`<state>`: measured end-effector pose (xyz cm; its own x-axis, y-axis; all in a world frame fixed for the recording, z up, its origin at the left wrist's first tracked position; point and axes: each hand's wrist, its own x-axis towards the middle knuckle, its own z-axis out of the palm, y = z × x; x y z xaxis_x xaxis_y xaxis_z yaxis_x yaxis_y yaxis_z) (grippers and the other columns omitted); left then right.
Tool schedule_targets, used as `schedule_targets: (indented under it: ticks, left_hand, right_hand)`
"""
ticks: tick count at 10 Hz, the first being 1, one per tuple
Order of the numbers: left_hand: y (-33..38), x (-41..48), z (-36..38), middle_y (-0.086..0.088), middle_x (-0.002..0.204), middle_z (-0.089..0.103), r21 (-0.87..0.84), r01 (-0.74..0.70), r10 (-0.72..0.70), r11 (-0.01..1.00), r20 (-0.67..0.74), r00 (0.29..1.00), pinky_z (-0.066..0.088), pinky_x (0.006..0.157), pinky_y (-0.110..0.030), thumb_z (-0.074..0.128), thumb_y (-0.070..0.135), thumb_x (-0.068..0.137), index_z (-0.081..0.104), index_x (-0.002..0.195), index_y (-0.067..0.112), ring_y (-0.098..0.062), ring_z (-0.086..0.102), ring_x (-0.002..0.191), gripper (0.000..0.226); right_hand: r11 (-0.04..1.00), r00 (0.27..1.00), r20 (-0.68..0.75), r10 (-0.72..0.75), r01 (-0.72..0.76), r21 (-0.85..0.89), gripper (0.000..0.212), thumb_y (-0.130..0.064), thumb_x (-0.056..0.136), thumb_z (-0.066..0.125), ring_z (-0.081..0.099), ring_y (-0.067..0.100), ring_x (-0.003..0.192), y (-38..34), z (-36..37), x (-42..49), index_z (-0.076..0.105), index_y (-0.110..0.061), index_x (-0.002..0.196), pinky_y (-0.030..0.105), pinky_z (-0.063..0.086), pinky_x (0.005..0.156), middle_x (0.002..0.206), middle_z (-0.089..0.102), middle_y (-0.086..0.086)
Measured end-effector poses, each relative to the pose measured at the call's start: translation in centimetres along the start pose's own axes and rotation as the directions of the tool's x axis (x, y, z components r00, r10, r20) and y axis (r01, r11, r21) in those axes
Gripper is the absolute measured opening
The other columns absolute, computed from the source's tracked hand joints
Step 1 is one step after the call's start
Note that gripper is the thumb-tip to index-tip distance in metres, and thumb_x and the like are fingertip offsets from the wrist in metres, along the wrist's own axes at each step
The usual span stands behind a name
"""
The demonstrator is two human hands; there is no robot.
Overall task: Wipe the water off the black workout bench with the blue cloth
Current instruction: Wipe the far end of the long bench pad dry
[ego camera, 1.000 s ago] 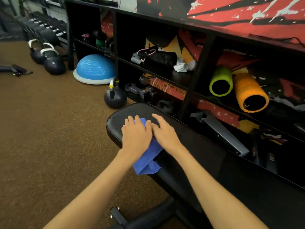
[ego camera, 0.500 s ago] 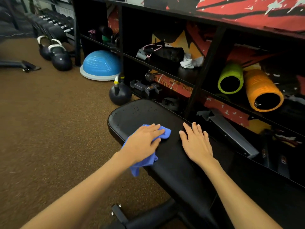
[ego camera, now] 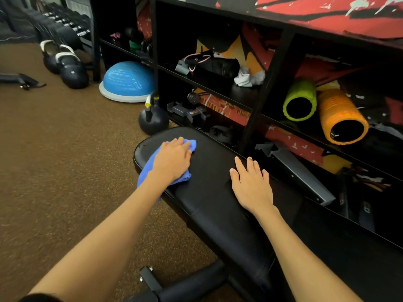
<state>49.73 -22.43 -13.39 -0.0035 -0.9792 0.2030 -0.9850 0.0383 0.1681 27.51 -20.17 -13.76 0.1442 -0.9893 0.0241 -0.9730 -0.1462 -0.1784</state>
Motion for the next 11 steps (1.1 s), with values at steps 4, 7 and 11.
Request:
schedule_targets:
  ticks: [4,7,11]
  left_hand:
    - [-1.4,-3.7,-1.4,0.004,0.153,0.033,-0.240,-0.144,0.164,0.960,0.066,0.984,0.020,0.112,-0.026,0.037,0.029,0.102,0.038,0.144,0.026,-0.015,0.027,0.142,0.043]
    - [5.1,-1.9,-0.7,0.002,0.154,0.030,-0.193,-0.278,0.306,0.941,0.137,0.942,0.018,0.113,-0.030,0.030,0.030,0.103,0.038,0.144,0.023,-0.014,0.025,0.142,0.043]
    - [-1.6,-5.8,-0.9,0.020,0.145,0.040,-0.311,-0.322,0.348,0.894,0.030,0.937,0.025,0.113,-0.029,0.035,0.045,0.098,0.049,0.134,0.040,-0.002,0.035,0.135,0.039]
  right_hand:
    - [1.000,1.000,-0.010,-0.002,0.002,0.005,0.054,-0.044,0.100,0.015,0.003,0.024,0.147,-0.1,-0.2,-0.1,0.010,-0.027,0.151,0.044,0.004,0.118,0.159,0.008,0.009]
    - [1.000,1.000,-0.009,-0.004,0.004,-0.001,0.053,-0.042,0.100,0.016,0.004,0.024,0.147,-0.2,-0.2,-0.1,0.010,-0.027,0.151,0.043,0.005,0.118,0.159,0.009,0.009]
    - [1.000,1.000,-0.013,-0.002,0.002,0.013,0.054,-0.043,0.100,0.016,0.003,0.024,0.147,0.0,-0.1,0.0,0.010,-0.027,0.151,0.043,0.004,0.118,0.159,0.008,0.010]
